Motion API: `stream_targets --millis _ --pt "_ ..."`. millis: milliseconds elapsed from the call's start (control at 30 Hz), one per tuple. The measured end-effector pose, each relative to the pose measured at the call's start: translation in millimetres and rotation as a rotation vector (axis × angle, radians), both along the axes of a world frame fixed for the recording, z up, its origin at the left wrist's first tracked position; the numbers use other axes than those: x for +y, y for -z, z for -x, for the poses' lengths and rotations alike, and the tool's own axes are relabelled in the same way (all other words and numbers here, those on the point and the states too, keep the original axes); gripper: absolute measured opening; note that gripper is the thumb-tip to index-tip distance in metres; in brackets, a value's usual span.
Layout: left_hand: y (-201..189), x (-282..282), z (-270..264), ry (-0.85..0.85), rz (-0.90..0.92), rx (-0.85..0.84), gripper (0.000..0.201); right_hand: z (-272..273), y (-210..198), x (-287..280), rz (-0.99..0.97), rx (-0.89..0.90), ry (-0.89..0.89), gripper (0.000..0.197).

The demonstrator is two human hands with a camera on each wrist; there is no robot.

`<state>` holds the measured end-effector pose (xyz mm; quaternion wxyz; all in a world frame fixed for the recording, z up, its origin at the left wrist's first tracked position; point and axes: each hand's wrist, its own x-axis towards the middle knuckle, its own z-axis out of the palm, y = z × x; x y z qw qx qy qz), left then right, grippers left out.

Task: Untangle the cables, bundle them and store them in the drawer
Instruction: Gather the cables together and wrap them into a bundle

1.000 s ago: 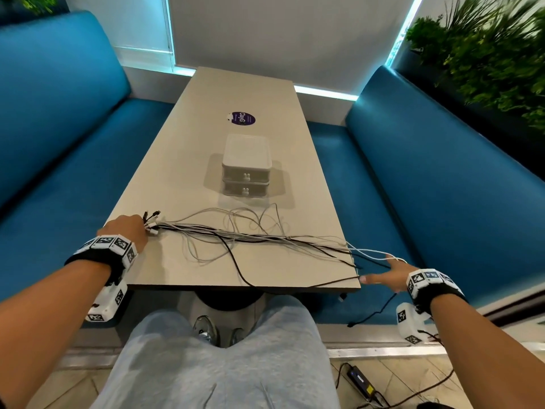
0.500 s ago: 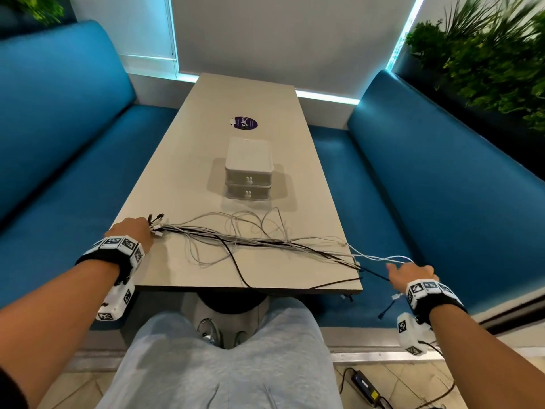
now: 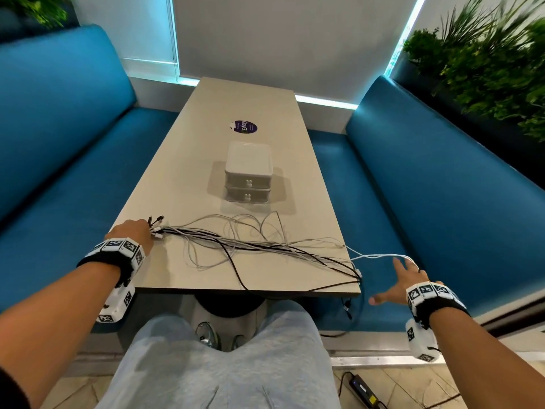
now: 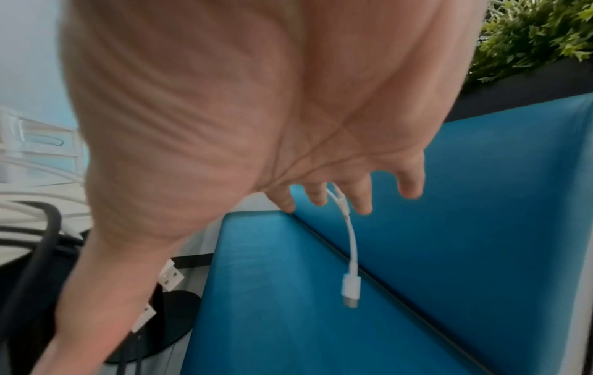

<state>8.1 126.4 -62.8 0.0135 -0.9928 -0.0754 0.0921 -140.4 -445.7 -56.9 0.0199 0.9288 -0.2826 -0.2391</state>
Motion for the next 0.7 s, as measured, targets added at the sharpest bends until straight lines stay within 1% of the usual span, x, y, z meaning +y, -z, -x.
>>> stream_targets --millis 33,67,133,167,200,233,300,367,400,467,533,567,600,633,667,700 --pt "0 0 0 -0.002 0.004 -0.001 0.025 -3 -2 2 -0.033 -0.036 0.011 0.146" --pt "-1 -1 1 -0.003 0.005 0.0 0.024 -6 -5 5 -0.042 -0.076 0.008 0.128" --pt "-1 -1 2 -0.002 -0.002 0.004 0.022 -11 -15 16 0.027 -0.191 -0.053 0.057" --pt "-3 -2 2 -0.001 0.002 0.007 0.021 -16 -22 25 0.065 -0.238 -0.09 0.031" --pt "-4 -3 3 -0.003 0.009 0.014 0.022 -22 -29 37 0.069 -0.276 -0.11 0.017" --pt "-6 -4 4 0.003 0.011 0.024 0.025 -28 -34 48 0.032 -0.305 -0.123 0.017" --pt "-7 -5 6 0.011 0.016 0.028 0.028 -43 -40 68 -0.071 -0.282 -0.165 0.031" --pt "-9 -7 8 0.012 0.029 0.025 0.031 -57 -47 88 -0.151 -0.224 -0.214 0.032" --pt "-8 -7 9 0.008 0.035 0.026 0.034 -62 -50 99 -0.191 -0.238 -0.222 0.033" --pt "-7 -6 10 0.0 0.031 0.022 0.037 -72 -55 120 -0.27 -0.35 -0.234 0.037" --pt "-7 -6 11 -0.007 0.031 0.021 0.031 -81 -54 141 -0.346 -0.476 -0.227 0.039" --pt "-7 -7 12 -0.007 0.029 0.02 0.029 -84 -52 151 -0.381 -0.523 -0.237 0.036" --pt "-8 -7 12 -0.008 0.028 0.017 0.027 -88 -48 159 -0.407 -0.56 -0.264 0.027" --pt "-8 -8 13 -0.004 0.023 0.012 0.026 -89 -43 167 -0.436 -0.59 -0.294 0.015" --pt "-8 -9 13 -0.002 0.02 0.008 0.024 -91 -39 173 -0.482 -0.612 -0.338 0.007" --pt "-8 -9 14 -0.001 0.019 0.006 0.023 -93 -35 180 -0.524 -0.611 -0.396 0.019"
